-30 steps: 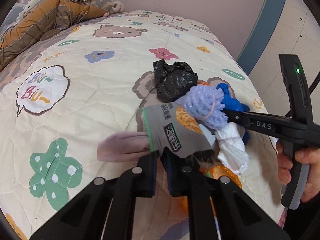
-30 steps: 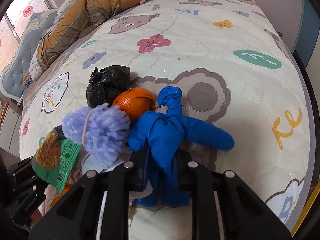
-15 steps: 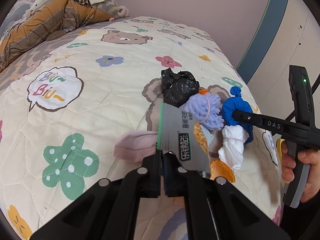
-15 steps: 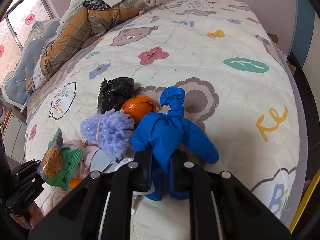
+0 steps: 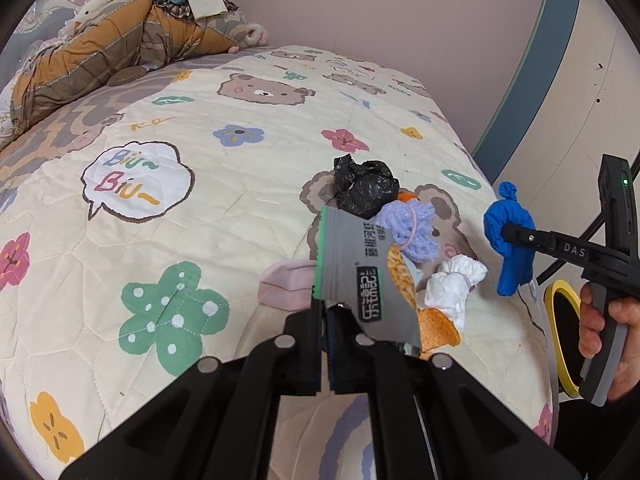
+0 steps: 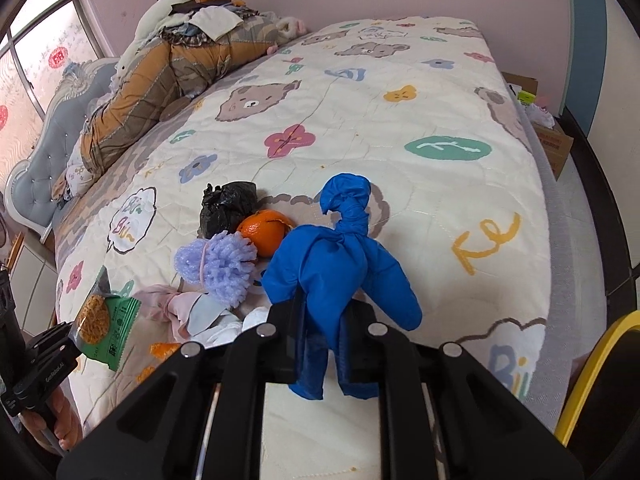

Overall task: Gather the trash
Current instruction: 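Lift and carry the snack wrapper and blue glove over the yellow-rimmed bin, then open both tools to drop the wrapper and glove into the bin, then move both open tools back over the remaining trash on the bed, then grasp the orange peel with the left tool while the right tool grasps the lavender mesh bundle, then lift and carry the orange peel and lavender mesh over the bin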

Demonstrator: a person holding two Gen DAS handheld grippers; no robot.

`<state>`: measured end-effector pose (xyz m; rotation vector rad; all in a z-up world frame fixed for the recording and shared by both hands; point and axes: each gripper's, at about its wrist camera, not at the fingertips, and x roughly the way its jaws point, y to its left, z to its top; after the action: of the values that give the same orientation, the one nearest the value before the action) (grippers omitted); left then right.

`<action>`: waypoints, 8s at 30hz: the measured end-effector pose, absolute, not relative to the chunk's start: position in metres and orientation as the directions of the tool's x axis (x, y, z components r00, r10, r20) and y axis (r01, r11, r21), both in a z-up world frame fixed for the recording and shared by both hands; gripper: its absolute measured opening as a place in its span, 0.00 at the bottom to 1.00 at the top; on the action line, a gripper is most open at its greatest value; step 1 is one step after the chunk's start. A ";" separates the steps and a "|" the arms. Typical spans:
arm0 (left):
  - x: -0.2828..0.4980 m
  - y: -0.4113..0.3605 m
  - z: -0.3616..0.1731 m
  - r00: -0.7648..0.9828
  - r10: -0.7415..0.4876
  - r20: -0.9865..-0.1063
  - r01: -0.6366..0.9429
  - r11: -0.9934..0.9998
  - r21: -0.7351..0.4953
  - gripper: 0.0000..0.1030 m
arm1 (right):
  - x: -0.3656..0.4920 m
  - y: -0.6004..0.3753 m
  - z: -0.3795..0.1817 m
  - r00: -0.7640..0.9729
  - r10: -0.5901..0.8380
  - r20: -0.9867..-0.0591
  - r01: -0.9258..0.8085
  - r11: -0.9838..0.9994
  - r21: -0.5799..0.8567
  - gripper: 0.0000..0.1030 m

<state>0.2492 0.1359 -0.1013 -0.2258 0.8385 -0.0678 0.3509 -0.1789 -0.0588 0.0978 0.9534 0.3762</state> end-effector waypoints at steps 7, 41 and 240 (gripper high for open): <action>0.241 0.127 -0.091 0.680 -0.155 -0.717 -0.016 0.974 -0.226 0.01 | 0.337 -0.206 -0.047 0.540 0.348 -0.766 -0.241 0.936 0.255 0.12; 0.237 -0.031 -0.049 0.660 -0.326 -0.676 0.256 0.945 -0.206 0.01 | 0.258 -0.377 -0.003 0.645 0.259 -0.719 -0.072 0.957 0.280 0.12; 0.229 0.059 -0.135 0.578 -0.250 -0.777 0.039 0.959 -0.280 0.03 | 0.363 -0.146 -0.092 0.290 0.537 -0.792 -0.336 0.832 0.441 0.41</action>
<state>0.2290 0.0589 -0.1355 -0.2431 0.9417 -0.1714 0.3627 -0.1464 -0.0917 0.2039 1.1360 0.5873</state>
